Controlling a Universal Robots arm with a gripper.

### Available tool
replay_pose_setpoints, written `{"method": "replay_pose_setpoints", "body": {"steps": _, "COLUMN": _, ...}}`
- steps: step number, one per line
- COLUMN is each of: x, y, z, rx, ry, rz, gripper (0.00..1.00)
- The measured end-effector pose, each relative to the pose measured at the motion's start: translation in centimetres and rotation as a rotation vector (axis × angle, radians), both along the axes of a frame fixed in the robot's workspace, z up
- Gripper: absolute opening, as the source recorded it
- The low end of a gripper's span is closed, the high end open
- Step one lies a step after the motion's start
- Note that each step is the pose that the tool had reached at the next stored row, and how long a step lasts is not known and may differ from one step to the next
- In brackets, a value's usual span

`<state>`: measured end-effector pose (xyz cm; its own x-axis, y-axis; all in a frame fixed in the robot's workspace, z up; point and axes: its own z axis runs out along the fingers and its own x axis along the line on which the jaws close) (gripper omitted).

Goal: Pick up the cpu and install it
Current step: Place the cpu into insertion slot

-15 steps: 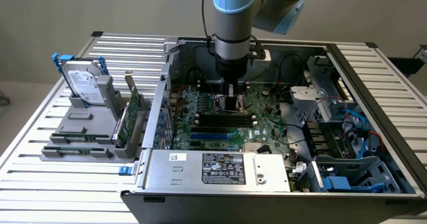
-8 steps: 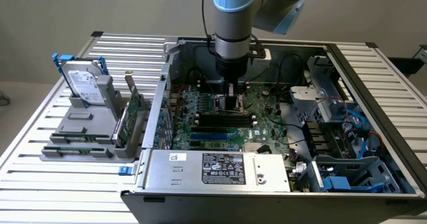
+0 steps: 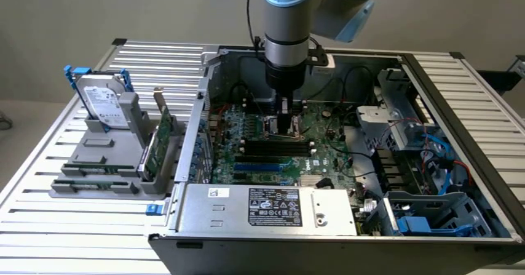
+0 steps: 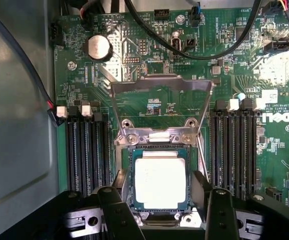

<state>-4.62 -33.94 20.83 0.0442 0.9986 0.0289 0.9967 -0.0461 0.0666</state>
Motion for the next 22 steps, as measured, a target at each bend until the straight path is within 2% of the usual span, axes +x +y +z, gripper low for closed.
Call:
{"method": "replay_pose_setpoints", "body": {"steps": 3, "x": 0.0, "y": 0.00, "z": 0.65, "rx": 0.0001, "ry": 0.0004, "rz": 0.000, "gripper": 0.62}}
{"method": "replay_pose_setpoints", "body": {"steps": 7, "x": 0.0, "y": 0.00, "z": 0.83, "rx": 0.0012, "ry": 0.0002, "rz": 0.000, "gripper": 0.62}}
{"method": "replay_pose_setpoints", "body": {"steps": 10, "x": 0.0, "y": 0.00, "z": 0.97, "rx": 0.0060, "ry": 0.0005, "rz": 0.000, "gripper": 0.62}}
{"method": "replay_pose_setpoints", "body": {"steps": 14, "x": 0.0, "y": 0.00, "z": 1.93, "rx": 0.0111, "ry": 0.0005, "rz": 0.000, "gripper": 0.62}}
{"method": "replay_pose_setpoints", "body": {"steps": 15, "x": 0.0, "y": 0.00, "z": 2.15, "rx": 0.0120, "ry": 0.0006, "rz": 0.000, "gripper": 0.60}}
{"method": "replay_pose_setpoints", "body": {"steps": 17, "x": 0.0, "y": 0.00, "z": 2.51, "rx": 0.0138, "ry": 0.0009, "rz": 0.000, "gripper": 0.47}}
{"method": "replay_pose_setpoints", "body": {"steps": 18, "x": 0.0, "y": 0.00, "z": 2.65, "rx": 0.0151, "ry": 0.0011, "rz": 0.000, "gripper": 0.47}}
{"method": "replay_pose_setpoints", "body": {"steps": 19, "x": 0.0, "y": -0.01, "z": 2.80, "rx": 0.0169, "ry": 0.0012, "rz": 0.000, "gripper": 0.41}}
{"method": "replay_pose_setpoints", "body": {"steps": 22, "x": 0.2, "y": -0.06, "z": 3.46, "rx": 0.0266, "ry": 0.0035, "rz": 0.000, "gripper": 0.29}}
